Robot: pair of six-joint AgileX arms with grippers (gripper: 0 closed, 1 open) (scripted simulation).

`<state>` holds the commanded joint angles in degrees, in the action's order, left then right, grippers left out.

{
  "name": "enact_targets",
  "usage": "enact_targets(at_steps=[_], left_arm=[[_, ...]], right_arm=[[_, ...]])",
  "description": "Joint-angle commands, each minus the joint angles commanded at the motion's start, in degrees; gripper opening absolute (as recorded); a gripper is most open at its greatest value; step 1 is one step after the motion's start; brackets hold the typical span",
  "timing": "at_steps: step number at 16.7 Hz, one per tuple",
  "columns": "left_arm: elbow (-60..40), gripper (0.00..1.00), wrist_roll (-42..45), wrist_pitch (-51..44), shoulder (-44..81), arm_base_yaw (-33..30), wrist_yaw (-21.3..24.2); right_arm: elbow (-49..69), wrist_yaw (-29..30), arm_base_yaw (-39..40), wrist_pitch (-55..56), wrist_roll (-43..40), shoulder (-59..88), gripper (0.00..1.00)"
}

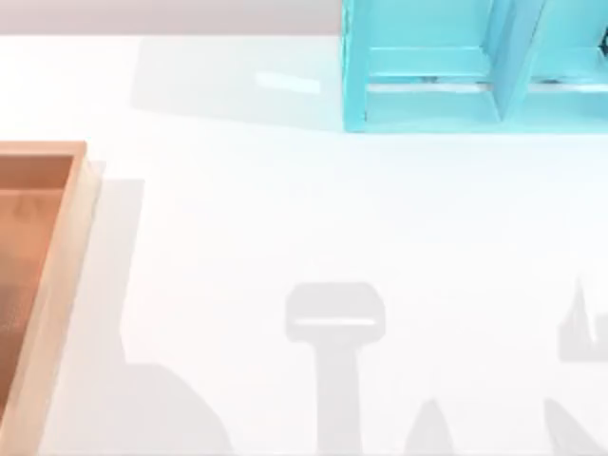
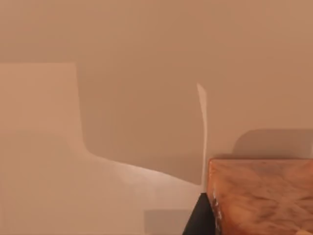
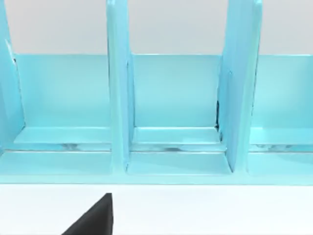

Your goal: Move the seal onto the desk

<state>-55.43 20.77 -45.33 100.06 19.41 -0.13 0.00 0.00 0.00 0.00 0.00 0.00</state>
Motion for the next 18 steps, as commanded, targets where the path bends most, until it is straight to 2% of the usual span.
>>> enact_targets(at_steps=[4,7,12,15,18], left_arm=[[-2.2,0.00,-2.1,-2.0,-2.1,-2.1,-0.2],[-9.1,0.00,-9.6,-8.2,-6.6,-9.2,-0.5],[-20.6,0.00,-25.2,-24.0,-11.6,-24.8,-0.4],[-23.4,0.00,-30.0,-31.5,-11.5,-29.4,-0.1],[-23.7,0.00,-31.3,-34.6,-10.9,-31.2,0.0]], right_arm=[[0.0,0.0,0.0,0.0,0.0,0.0,1.00],[0.0,0.0,0.0,0.0,0.0,0.0,1.00],[0.0,0.0,0.0,0.0,0.0,0.0,1.00],[0.0,0.0,0.0,0.0,0.0,0.0,1.00],[0.0,0.0,0.0,0.0,0.0,0.0,1.00]])
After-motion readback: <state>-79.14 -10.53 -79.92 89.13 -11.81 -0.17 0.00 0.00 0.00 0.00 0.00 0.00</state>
